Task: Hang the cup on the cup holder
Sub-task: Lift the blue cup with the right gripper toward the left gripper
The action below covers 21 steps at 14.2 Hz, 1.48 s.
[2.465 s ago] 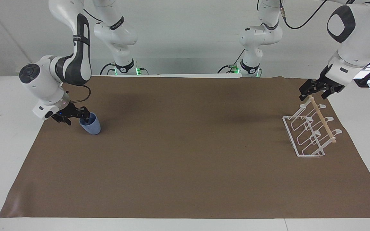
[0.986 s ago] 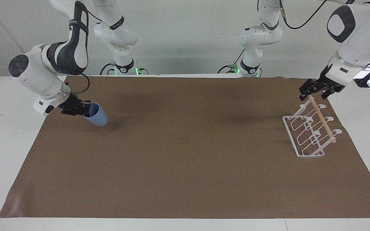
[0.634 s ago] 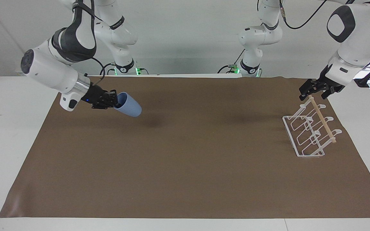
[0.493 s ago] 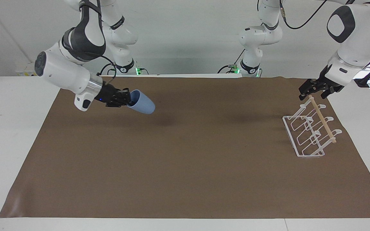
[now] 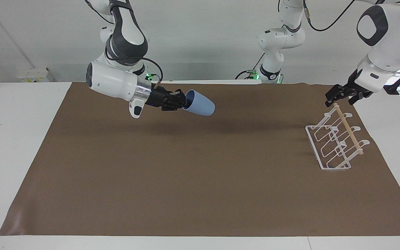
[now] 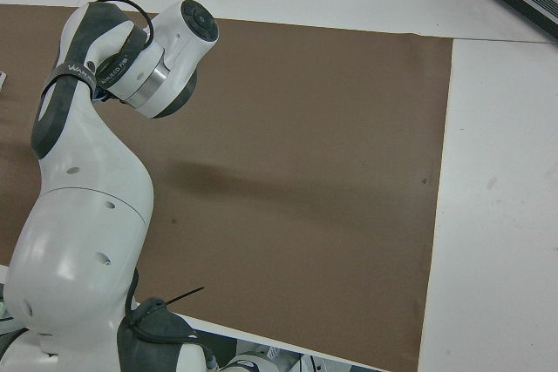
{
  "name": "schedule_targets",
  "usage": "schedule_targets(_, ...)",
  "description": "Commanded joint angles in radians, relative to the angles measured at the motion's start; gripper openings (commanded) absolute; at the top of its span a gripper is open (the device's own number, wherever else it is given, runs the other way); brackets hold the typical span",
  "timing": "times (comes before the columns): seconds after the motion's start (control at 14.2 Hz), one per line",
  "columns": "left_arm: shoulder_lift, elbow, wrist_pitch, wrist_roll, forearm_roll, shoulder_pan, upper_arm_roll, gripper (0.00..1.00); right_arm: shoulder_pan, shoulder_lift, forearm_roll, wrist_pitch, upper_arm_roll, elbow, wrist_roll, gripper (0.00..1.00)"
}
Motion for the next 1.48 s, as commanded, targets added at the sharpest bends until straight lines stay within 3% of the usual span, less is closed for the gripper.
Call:
schedule_targets(0.0,-0.043,-0.06,0.009,-0.148,-0.013,-0.018,-0.01,1.0,0.051,-0.02,0.073,0.068,-0.001,-0.024,0.056,0.0)
schedule_targets(0.21,-0.043,-0.061,0.027,-0.346,-0.161,-0.028,-0.012,1.0,0.118,-0.018,0.104,0.137,-0.001,-0.03,0.084,0.0)
schedule_targets(0.77,-0.029,-0.032,0.136,-1.367,-0.327,-0.254,-0.013,1.0,0.221,-0.018,0.168,0.237,-0.001,-0.037,0.144,0.0)
schedule_targets(0.92,-0.032,-0.035,0.136,-1.485,-0.368,-0.302,-0.013,1.0,0.221,-0.018,0.168,0.239,-0.001,-0.04,0.144,0.0)
schedule_targets(1.06,-0.038,-0.043,0.138,-1.597,-0.483,-0.302,-0.013,1.0,0.221,-0.018,0.168,0.234,-0.001,-0.04,0.145,0.0)
schedule_targets(1.27,-0.092,-0.15,0.174,-1.659,-0.588,-0.336,-0.02,1.0,0.221,-0.018,0.168,0.236,-0.001,-0.042,0.148,0.0)
schedule_targets(1.41,-0.125,-0.231,0.287,-1.711,-0.588,-0.409,-0.02,1.0,0.221,-0.02,0.168,0.233,-0.001,-0.042,0.148,0.0)
